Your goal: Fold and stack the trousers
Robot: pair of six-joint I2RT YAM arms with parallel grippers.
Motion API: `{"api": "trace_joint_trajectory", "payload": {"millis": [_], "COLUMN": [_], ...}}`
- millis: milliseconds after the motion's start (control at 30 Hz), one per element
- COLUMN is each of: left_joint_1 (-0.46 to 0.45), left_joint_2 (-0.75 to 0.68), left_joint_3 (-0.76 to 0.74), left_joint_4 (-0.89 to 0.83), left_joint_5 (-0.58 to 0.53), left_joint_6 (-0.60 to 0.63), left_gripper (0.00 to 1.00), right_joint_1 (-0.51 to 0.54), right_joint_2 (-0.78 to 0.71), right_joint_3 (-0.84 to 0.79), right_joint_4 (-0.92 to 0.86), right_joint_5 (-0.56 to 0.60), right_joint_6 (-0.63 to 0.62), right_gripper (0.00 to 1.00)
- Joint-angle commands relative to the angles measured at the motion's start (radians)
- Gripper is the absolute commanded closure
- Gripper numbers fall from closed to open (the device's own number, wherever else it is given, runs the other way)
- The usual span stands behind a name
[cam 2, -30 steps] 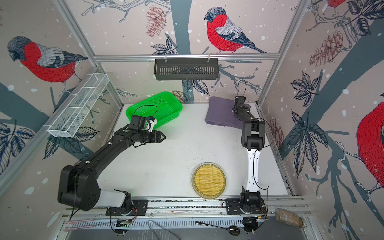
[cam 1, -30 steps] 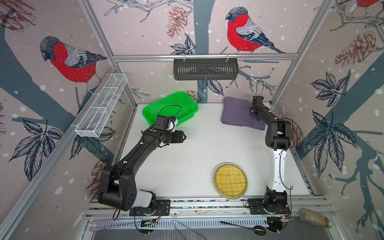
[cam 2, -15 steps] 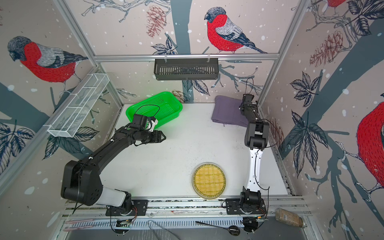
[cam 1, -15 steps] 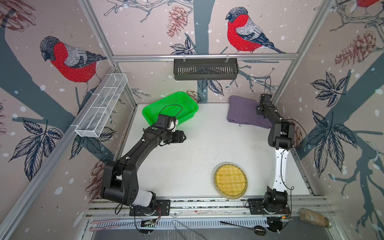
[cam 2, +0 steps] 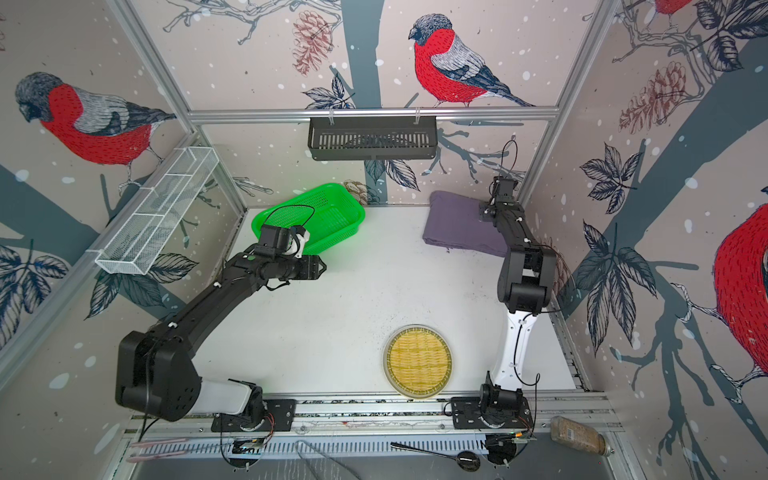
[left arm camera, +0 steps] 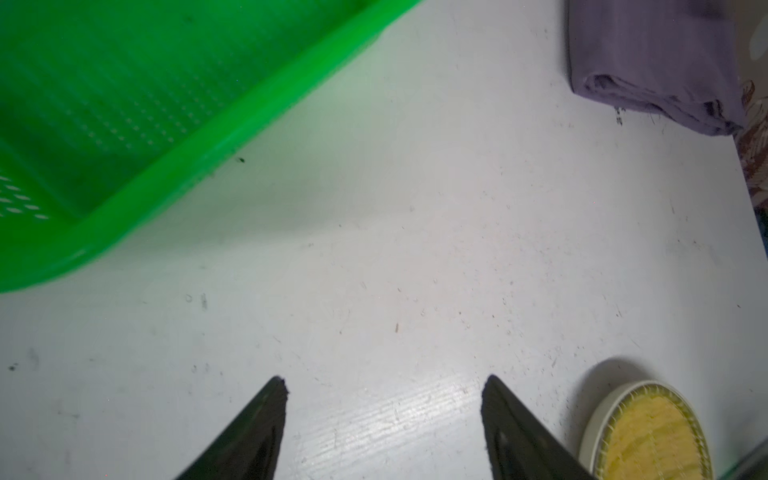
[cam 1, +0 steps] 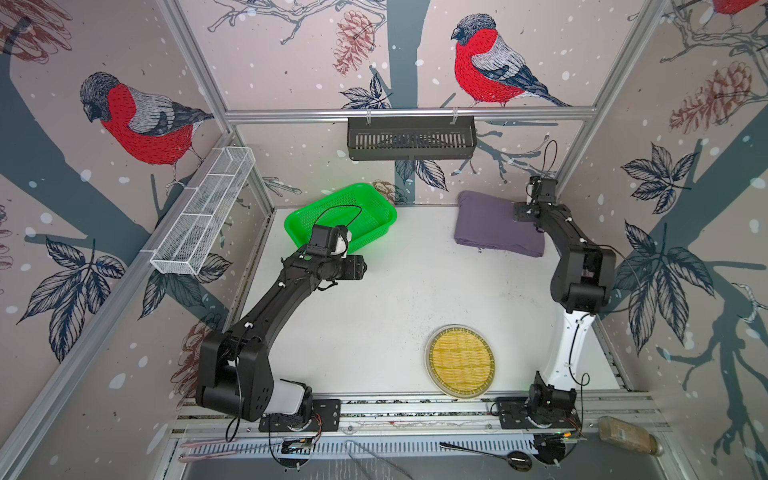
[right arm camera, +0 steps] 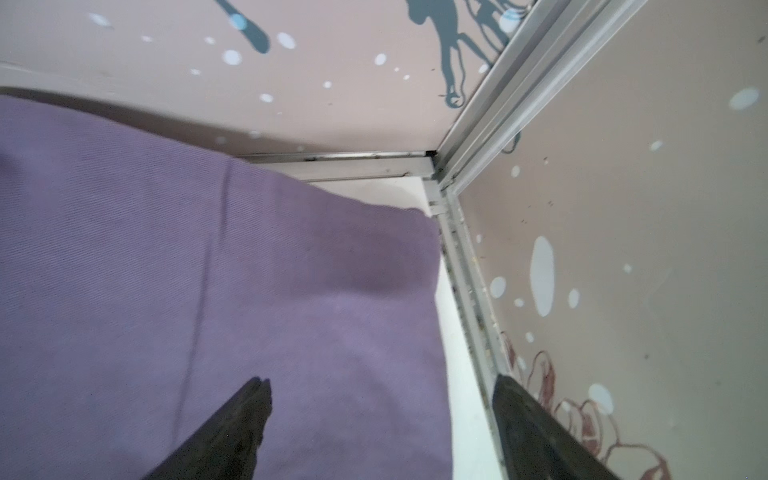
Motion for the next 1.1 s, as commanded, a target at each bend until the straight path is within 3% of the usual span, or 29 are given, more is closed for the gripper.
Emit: {"api": "trace_joint_trajectory", "payload": {"millis": [0, 167, 400, 733, 1067], "left_joint_1": [0.006, 0.017, 0.04, 0.054, 0.055], "left_joint_2": [-0.037, -0.063, -0.032, -0.035, -0.052], "left_joint_3": [-0.057, -0.131, -0.158, -0.164, -0.143], "left_joint_4": [0.157, 0.293, 0.321, 0.299, 0.256], "left_joint_5": [-0.217, -0.247, -0.18, -0.145, -0.184], "left_joint_6": [-0.029, -0.039, -0.021, -0.018, -0.006], "left_gripper": [0.25, 0.22, 0.22, 0.22, 0.22], "right_joint_1": [0.028, 0.072, 0.018, -0.056, -0.124], "right_joint_2": [-0.117, -0.239, -0.22, -0.046, 0.063], "right_joint_3": [-0.154, -0.369, -0.534, -0.418, -0.249], "right_joint_4": [0.122, 0.134, 0.201, 0.193, 0.152], "right_joint_5": [-0.189, -0.236, -0.327, -0.364, -0.341], "right_joint_6": [0.098, 0.162, 0.2, 0.156, 0.15], "right_gripper": [0.12, 0.12, 0.13, 0.14, 0.15]}}
